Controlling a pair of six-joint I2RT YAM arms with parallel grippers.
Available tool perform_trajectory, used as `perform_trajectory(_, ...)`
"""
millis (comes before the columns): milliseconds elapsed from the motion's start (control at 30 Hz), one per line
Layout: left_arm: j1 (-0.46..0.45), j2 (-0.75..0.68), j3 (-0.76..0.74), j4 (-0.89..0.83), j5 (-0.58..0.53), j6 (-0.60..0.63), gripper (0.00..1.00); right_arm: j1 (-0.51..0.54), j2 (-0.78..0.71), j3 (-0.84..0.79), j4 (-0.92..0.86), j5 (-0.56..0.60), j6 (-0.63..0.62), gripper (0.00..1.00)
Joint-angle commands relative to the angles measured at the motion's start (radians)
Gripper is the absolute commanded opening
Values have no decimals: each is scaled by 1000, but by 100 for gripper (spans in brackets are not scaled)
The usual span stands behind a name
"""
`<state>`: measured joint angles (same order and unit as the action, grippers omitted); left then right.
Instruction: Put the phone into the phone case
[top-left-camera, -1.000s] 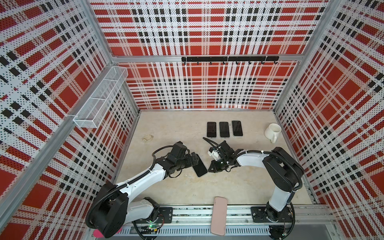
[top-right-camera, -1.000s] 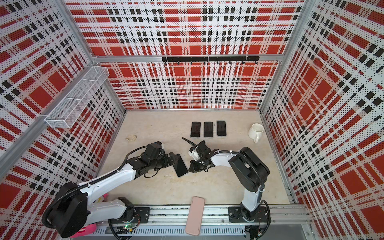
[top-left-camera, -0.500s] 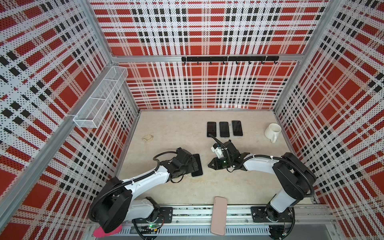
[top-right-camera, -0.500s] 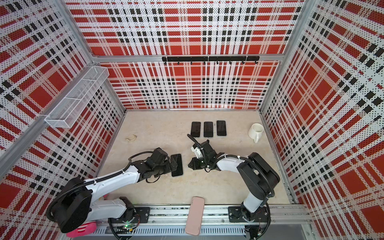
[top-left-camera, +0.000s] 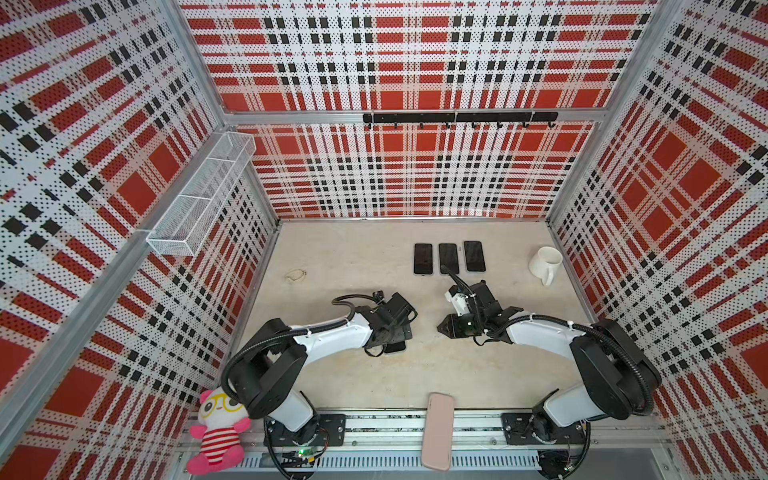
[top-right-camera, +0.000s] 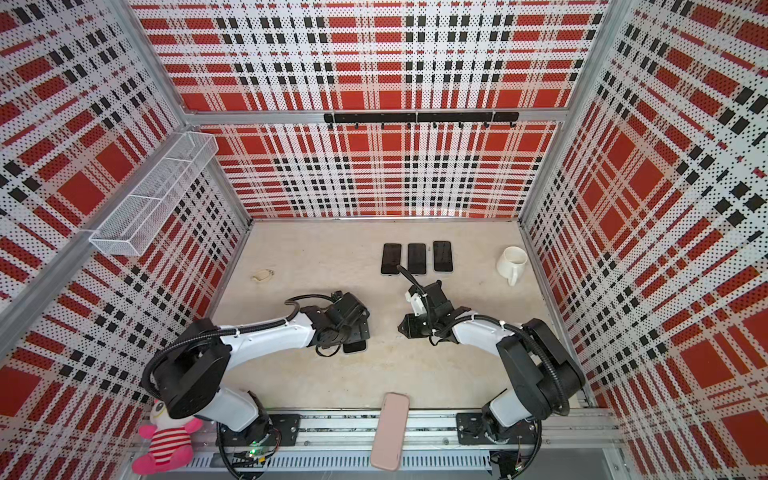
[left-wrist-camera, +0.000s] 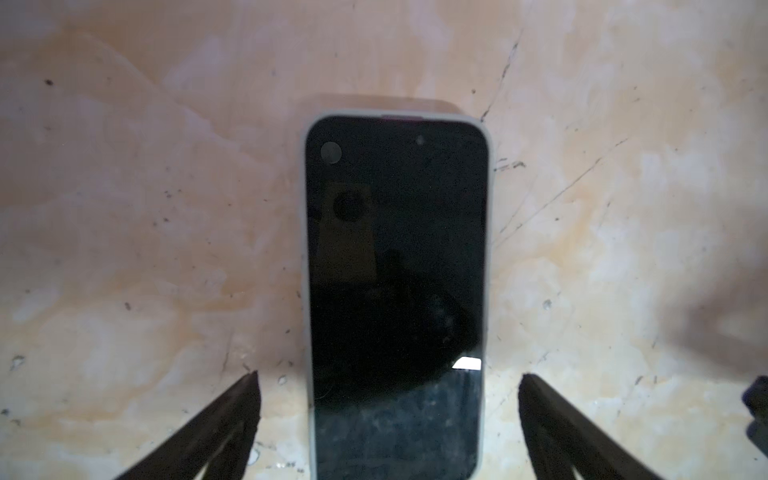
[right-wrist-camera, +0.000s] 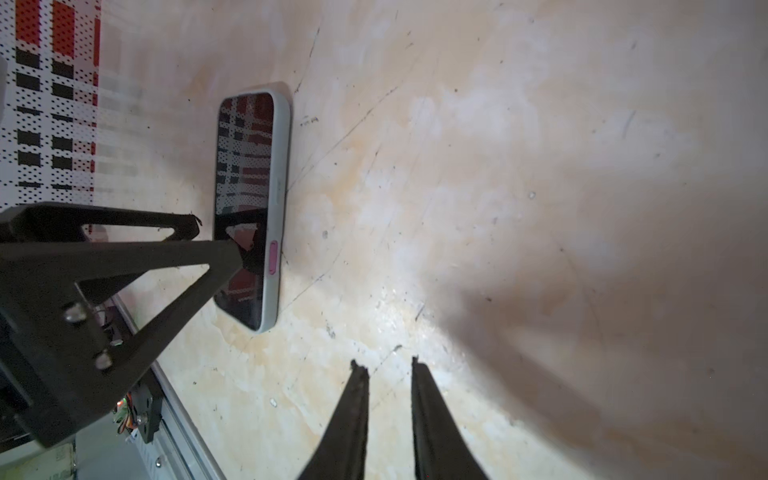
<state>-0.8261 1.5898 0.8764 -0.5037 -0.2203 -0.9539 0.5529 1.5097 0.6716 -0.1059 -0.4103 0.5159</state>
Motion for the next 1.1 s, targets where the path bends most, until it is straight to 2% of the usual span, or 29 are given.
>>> perform_trajectory(0,-22,40,31,-61,-39,-3,98,-8,-11,-3,5,1,-21,23)
perform_trajectory(433,-30,96,9,-23,-8,-1,100,-18,-20,-7,0,-2,-38,25)
perform_trajectory(600,-27,140,21,-12,-7,27,92,-19,-25,-12,-5,0,-40,26)
perform_trajectory(733,-12,157,29,-9,0,52,81,-24,-34,-12,-12,6,-43,27)
perform_trajectory(833,5,157,48,-16,4,77,78,-28,-43,-8,-27,11,-49,28)
perform_trajectory(1067,126,185,170,-20,-14,226,71,-40,-67,7,-66,32,-64,28)
